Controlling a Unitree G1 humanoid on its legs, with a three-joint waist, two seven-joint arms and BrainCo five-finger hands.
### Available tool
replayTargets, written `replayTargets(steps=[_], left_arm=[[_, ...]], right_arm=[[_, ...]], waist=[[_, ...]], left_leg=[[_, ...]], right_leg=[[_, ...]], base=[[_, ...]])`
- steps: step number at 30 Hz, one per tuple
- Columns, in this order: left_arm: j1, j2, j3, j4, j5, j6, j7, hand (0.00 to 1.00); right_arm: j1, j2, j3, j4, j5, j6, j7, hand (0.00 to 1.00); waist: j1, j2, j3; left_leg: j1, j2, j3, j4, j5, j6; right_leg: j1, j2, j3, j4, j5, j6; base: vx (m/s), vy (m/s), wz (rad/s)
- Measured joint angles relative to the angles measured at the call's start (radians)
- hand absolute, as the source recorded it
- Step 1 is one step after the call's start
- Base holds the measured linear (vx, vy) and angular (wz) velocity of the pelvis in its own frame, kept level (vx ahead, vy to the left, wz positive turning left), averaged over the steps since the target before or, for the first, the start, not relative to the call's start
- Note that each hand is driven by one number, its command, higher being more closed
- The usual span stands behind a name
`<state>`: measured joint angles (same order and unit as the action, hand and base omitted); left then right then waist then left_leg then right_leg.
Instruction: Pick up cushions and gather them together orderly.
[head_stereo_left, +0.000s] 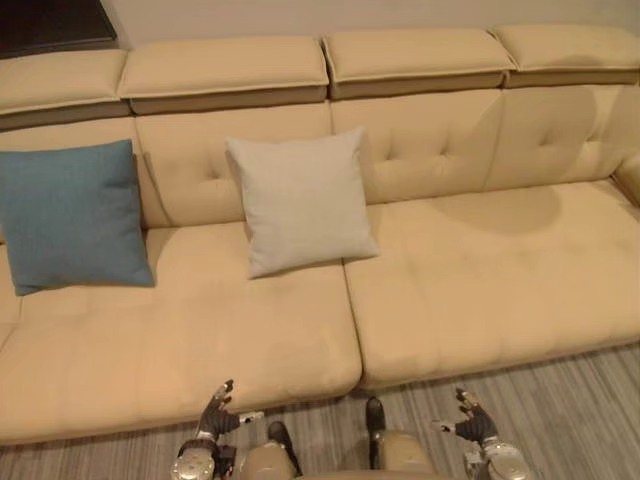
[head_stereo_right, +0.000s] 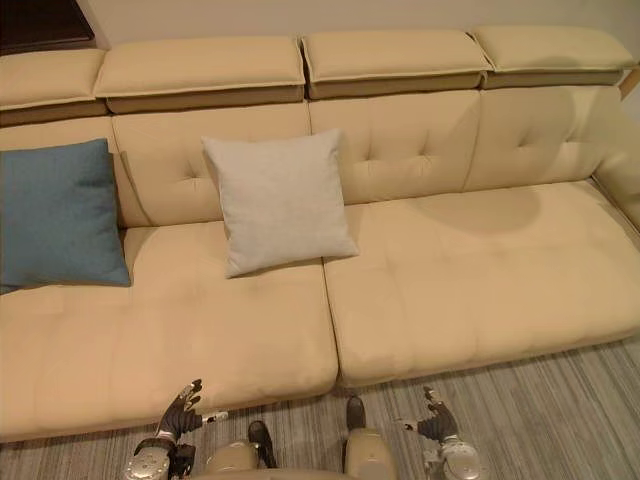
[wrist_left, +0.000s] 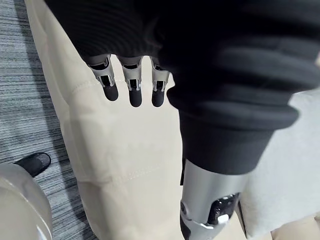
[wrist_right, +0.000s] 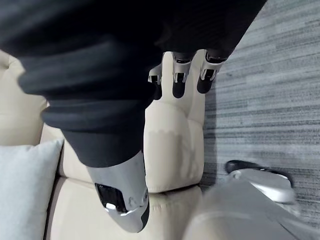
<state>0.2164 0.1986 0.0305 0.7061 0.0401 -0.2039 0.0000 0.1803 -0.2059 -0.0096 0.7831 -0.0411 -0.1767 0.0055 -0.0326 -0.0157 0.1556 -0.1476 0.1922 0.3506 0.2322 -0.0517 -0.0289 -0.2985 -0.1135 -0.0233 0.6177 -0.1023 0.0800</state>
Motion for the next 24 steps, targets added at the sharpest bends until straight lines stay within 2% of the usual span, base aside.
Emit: replayTargets(steps=[1,2,3,4,5,6,7,8,9,10,11,12,13,14,16,19,20,22,24], left_arm=[[0.006,0.000,0.000,-0.005,0.000,0.003,0.000,0.00],[0.020,0.003,0.002,-0.013,-0.002,0.003,0.001,0.00],[0.021,0.002,0.002,-0.015,-0.002,0.003,0.001,0.00],[0.022,0.001,0.003,-0.027,-0.002,0.004,0.003,0.00],[0.019,0.002,0.006,-0.036,-0.002,0.005,0.005,0.00],[0.006,-0.027,0.000,-0.036,-0.002,0.005,0.008,0.00],[0.000,-0.039,-0.003,-0.037,-0.002,0.005,0.008,0.00],[-0.004,-0.061,-0.005,-0.038,-0.005,0.004,0.014,0.00],[-0.010,-0.066,-0.018,-0.038,-0.009,0.005,0.023,0.00],[-0.012,-0.069,-0.026,-0.039,-0.010,0.005,0.025,0.00],[-0.012,-0.071,-0.029,-0.042,-0.010,0.005,0.025,0.00],[-0.021,-0.068,-0.027,-0.046,-0.010,0.005,0.026,0.00],[-0.020,-0.068,-0.027,-0.049,-0.009,0.005,0.026,0.00],[-0.011,-0.070,-0.028,-0.064,-0.009,0.005,0.026,0.00],[0.012,-0.075,-0.027,-0.092,-0.009,0.003,0.025,0.00],[0.032,-0.078,-0.027,-0.092,-0.011,0.004,0.025,0.00],[0.031,-0.077,-0.027,-0.092,-0.011,0.004,0.026,0.00],[0.027,-0.079,-0.030,-0.092,-0.011,0.004,0.025,0.00],[0.027,-0.080,-0.036,-0.090,-0.011,0.005,0.025,0.00]], right_arm=[[0.012,0.012,0.014,0.001,0.000,0.000,0.000,0.00],[0.015,0.015,0.021,0.001,0.000,-0.001,0.002,0.00],[0.015,0.014,0.020,0.001,0.000,-0.001,0.002,0.00],[0.013,0.013,0.019,-0.001,0.000,-0.001,-0.002,0.00],[0.005,0.009,0.017,-0.004,0.000,-0.001,-0.003,0.00],[-0.026,-0.013,0.009,-0.007,0.001,-0.001,-0.008,0.00],[-0.035,-0.021,0.004,-0.012,0.002,-0.002,-0.012,0.00],[-0.061,-0.033,-0.004,-0.014,0.003,-0.003,-0.025,0.00],[-0.067,-0.044,-0.007,-0.015,0.003,-0.003,-0.029,0.00],[-0.062,-0.051,-0.008,-0.014,0.003,-0.003,-0.029,0.00],[-0.055,-0.053,-0.019,-0.014,0.005,-0.002,-0.029,0.00],[-0.051,-0.028,-0.056,-0.018,0.013,0.002,-0.031,0.00],[-0.042,-0.019,-0.066,-0.024,0.013,0.002,-0.033,0.00],[-0.017,-0.014,-0.072,-0.043,0.013,0.002,-0.039,0.00],[-0.016,-0.012,-0.071,-0.065,0.012,0.001,-0.045,0.00],[-0.021,-0.001,-0.071,-0.081,0.010,0.001,-0.047,0.00],[-0.017,0.011,-0.071,-0.083,0.009,0.003,-0.047,0.00],[-0.015,0.014,-0.072,-0.083,0.009,0.005,-0.047,0.00],[-0.016,0.013,-0.091,-0.086,0.009,0.005,-0.050,0.00]], waist=[[0.002,-0.010,-0.006],[0.006,-0.024,-0.013],[0.010,-0.028,-0.016],[0.020,-0.043,-0.024],[0.025,-0.049,-0.027],[0.044,-0.028,-0.022],[0.050,-0.014,-0.015],[0.047,0.015,0.000],[0.042,0.041,0.010],[0.042,0.056,0.012],[0.040,0.055,0.018],[0.040,0.041,0.029],[0.038,0.024,0.034],[0.033,0.010,0.034],[0.030,0.015,0.033],[0.046,0.036,0.027],[0.045,0.022,0.025],[0.043,0.012,0.015],[0.032,0.018,-0.002]], left_leg=[[0.004,-0.001,-0.011,0.014,-0.001,0.002],[-0.013,-0.004,-0.028,0.027,0.006,-0.003],[-0.021,-0.004,-0.033,0.032,0.011,-0.005],[-0.047,-0.009,-0.043,0.037,0.037,-0.012],[-0.075,-0.010,-0.048,0.039,0.063,-0.022],[-0.122,0.001,-0.050,0.012,0.122,-0.018],[-0.135,0.007,-0.052,-0.009,0.145,-0.022],[-0.165,0.011,-0.064,-0.066,0.211,-0.039],[-0.179,0.019,-0.079,-0.118,0.266,-0.051],[-0.180,0.024,-0.090,-0.156,0.294,-0.067],[-0.189,0.027,-0.100,-0.163,0.280,-0.075],[-0.203,0.007,-0.101,-0.030,0.224,-0.043],[-0.202,-0.006,-0.100,0.027,0.181,-0.041],[-0.196,-0.018,-0.102,0.147,0.084,-0.039],[-0.141,-0.019,-0.117,0.244,-0.055,-0.046],[-0.051,-0.029,-0.156,0.169,-0.167,-0.082],[-0.042,-0.038,-0.142,0.150,-0.171,-0.079],[-0.021,-0.050,-0.112,0.124,-0.179,-0.079],[-0.012,-0.057,-0.079,0.111,-0.182,-0.074]], right_leg=[[0.014,-0.015,-0.002,0.156,-0.043,0.018],[0.057,-0.030,0.002,0.246,-0.073,0.052],[0.072,-0.033,0.005,0.261,-0.083,0.061],[0.102,-0.041,0.009,0.227,-0.086,0.064],[0.111,-0.033,0.010,0.164,-0.138,0.069],[0.106,0.000,0.003,0.068,-0.190,0.041],[0.102,0.012,-0.005,0.036,-0.202,0.020],[0.093,0.030,-0.034,-0.019,-0.239,-0.011],[0.081,0.046,-0.059,-0.049,-0.250,-0.033],[0.079,0.051,-0.075,-0.072,-0.250,-0.035],[0.076,0.041,-0.110,-0.099,-0.246,-0.066],[0.067,0.008,-0.128,-0.098,-0.230,-0.080],[0.067,-0.005,-0.130,-0.099,-0.225,-0.080],[0.068,-0.022,-0.131,-0.113,-0.210,-0.074],[0.064,-0.018,-0.106,-0.143,-0.184,-0.066],[0.042,0.008,-0.049,-0.148,-0.152,-0.045],[0.039,0.006,-0.029,-0.163,-0.136,-0.027],[0.052,0.008,-0.002,-0.212,-0.101,-0.008],[0.054,0.009,0.029,-0.260,-0.063,0.003]], base=[[-0.10,-0.117,0.32],[-0.20,-0.198,0.31],[-0.20,-0.199,0.30],[-0.19,-0.218,0.17],[-0.24,-0.224,0.04],[-0.20,-0.179,-0.11],[-0.33,-0.197,-0.10],[-0.33,-0.188,0.09],[-0.42,-0.219,0.19],[-0.31,-0.135,0.23],[-0.36,-0.073,0.30],[-0.33,-0.052,0.33],[-0.35,-0.041,0.37],[-0.20,-0.017,0.20],[-0.17,0.078,-0.13],[-0.12,0.161,-0.53],[-0.14,0.172,-0.50],[-0.11,0.140,-0.43],[-0.04,0.149,-0.55]])
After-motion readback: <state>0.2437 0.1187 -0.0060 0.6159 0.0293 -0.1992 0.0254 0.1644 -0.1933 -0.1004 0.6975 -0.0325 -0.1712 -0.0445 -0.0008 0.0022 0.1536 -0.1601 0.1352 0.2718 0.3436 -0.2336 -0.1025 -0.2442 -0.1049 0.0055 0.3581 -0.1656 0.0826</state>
